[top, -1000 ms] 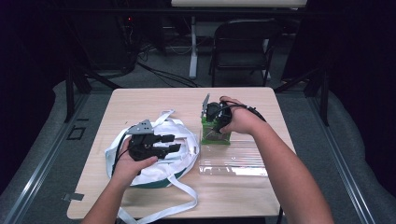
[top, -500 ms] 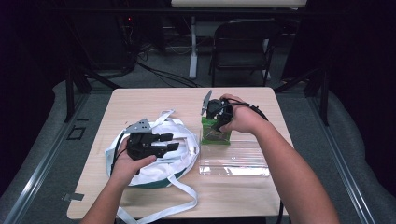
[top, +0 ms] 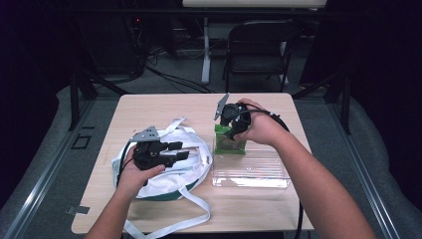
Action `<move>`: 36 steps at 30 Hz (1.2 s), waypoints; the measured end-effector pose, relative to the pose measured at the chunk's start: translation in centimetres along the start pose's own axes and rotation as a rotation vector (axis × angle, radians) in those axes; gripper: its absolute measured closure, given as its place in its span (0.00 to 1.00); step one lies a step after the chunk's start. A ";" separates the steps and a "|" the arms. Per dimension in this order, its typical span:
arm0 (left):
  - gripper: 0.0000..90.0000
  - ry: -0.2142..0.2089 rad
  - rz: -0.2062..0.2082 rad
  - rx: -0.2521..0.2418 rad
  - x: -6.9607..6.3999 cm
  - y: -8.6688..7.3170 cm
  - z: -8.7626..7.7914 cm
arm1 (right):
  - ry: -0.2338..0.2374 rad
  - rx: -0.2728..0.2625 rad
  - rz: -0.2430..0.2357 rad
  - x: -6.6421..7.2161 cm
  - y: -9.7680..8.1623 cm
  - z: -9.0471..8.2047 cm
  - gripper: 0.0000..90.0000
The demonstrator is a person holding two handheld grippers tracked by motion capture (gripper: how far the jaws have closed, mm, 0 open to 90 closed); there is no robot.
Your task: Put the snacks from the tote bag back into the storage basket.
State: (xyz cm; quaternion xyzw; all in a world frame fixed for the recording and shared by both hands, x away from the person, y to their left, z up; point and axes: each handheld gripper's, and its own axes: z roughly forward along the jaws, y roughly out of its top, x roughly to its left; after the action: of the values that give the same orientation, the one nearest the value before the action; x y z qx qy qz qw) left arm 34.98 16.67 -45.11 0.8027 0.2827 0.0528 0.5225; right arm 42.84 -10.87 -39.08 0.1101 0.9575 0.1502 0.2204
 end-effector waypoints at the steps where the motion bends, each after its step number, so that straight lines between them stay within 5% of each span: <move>1: 0.57 0.002 0.000 0.000 0.0 0.0 -0.1 | -0.001 -0.006 0.008 0.0 -0.1 -0.2 0.46; 16: 0.56 0.016 -0.009 -0.011 0.3 0.0 -0.4 | -0.051 -0.106 0.203 1.3 -2.4 -3.8 0.52; 26: 0.56 0.016 -0.009 -0.009 0.3 -0.1 -0.3 | -0.033 -0.183 0.344 2.4 -4.7 -4.9 0.56; 36: 0.56 0.023 -0.019 -0.001 0.4 -0.2 -0.1 | -0.026 -0.205 0.394 4.8 -7.0 -4.2 0.59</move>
State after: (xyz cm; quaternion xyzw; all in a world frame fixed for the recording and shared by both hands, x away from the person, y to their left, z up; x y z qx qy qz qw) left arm 35.16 17.04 -45.33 0.7991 0.2960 0.0572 0.5201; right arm 35.67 -17.06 -39.67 0.2737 0.8944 0.2855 0.2091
